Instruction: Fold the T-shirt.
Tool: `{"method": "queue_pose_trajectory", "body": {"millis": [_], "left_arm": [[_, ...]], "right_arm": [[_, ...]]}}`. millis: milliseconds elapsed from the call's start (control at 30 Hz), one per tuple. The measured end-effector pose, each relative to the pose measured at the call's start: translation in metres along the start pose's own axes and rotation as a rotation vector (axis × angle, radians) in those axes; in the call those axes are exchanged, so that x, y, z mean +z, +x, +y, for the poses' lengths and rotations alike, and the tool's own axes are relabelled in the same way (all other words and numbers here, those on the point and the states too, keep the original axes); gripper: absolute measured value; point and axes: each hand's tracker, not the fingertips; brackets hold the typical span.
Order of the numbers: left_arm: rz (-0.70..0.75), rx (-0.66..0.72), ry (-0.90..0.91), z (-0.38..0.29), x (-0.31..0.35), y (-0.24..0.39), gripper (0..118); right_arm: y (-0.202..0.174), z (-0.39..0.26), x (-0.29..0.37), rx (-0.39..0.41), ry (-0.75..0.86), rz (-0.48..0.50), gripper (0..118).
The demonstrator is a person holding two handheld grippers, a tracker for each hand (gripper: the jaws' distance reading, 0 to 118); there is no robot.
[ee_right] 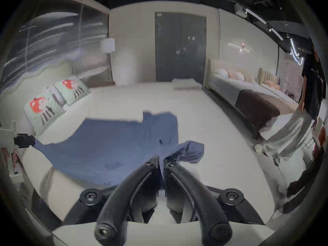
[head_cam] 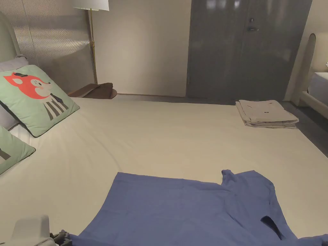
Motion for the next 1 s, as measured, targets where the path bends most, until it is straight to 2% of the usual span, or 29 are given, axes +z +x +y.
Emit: {"method": "queue_pose_trajectory", "body": {"millis": [267, 533, 800, 833, 867, 900, 933, 967, 1000], "left_arm": [[0.028, -0.055, -0.212, -0.074, -0.004, -0.017, 5], [0.051, -0.059, -0.324, -0.109, -0.018, -0.042, 5], [0.061, -0.078, -0.341, -0.118, -0.024, -0.045, 5], [0.060, -0.081, -0.339, -0.118, -0.024, -0.046, 11], [0.056, -0.083, -0.331, -0.118, -0.023, -0.046, 22], [0.056, -0.087, -0.317, -0.118, -0.019, -0.046, 28], [0.063, -0.097, -0.302, -0.118, -0.016, -0.045, 28], [0.073, -0.116, -0.253, -0.117, -0.007, -0.038, 49], [0.073, -0.114, -0.199, -0.115, 0.000, -0.037, 71]], "right_arm": [[0.010, -0.083, 0.010, -0.010, -0.256, -0.035, 4], [0.024, -0.122, 0.008, -0.018, -0.352, -0.045, 4], [0.026, -0.143, -0.005, -0.013, -0.395, -0.064, 5], [0.026, -0.143, -0.005, -0.015, -0.392, -0.064, 5], [0.025, -0.143, -0.004, -0.019, -0.385, -0.068, 9], [0.025, -0.143, -0.003, -0.022, -0.375, -0.069, 13], [0.025, -0.143, -0.001, -0.022, -0.369, -0.075, 13], [0.024, -0.142, 0.002, 0.001, -0.347, -0.080, 31], [0.023, -0.142, 0.006, 0.033, -0.315, -0.094, 58]]}}
